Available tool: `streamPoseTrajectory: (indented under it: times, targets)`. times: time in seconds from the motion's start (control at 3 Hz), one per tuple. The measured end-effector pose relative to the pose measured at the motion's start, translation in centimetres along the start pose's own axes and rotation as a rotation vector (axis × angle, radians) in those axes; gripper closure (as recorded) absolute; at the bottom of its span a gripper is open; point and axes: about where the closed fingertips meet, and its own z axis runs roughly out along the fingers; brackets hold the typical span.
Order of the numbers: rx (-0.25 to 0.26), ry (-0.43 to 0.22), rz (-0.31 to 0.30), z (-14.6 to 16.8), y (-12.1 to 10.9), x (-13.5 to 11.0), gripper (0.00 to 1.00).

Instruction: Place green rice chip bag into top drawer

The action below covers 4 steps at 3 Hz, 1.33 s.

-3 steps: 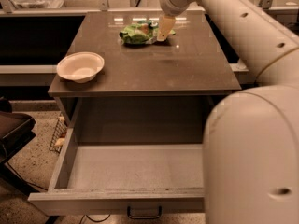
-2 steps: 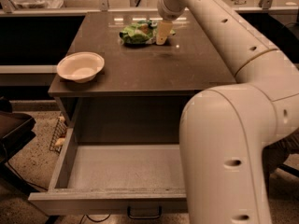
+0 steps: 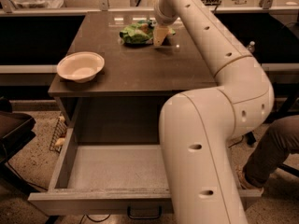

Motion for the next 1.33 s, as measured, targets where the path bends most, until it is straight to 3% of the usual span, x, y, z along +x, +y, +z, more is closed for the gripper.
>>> streamPoseTrajectory:
  times: [0.33,1.0,1.33]
  targets:
    - [-0.026,-0.011,-0.013,2.0,0.6,-0.6,0.48]
    - [-0.047,-0.041,-0.006,3.3,1.2,-1.4,0.95]
    - [-0.05,-0.042,-0.006,3.5,1.3,-1.5,1.0]
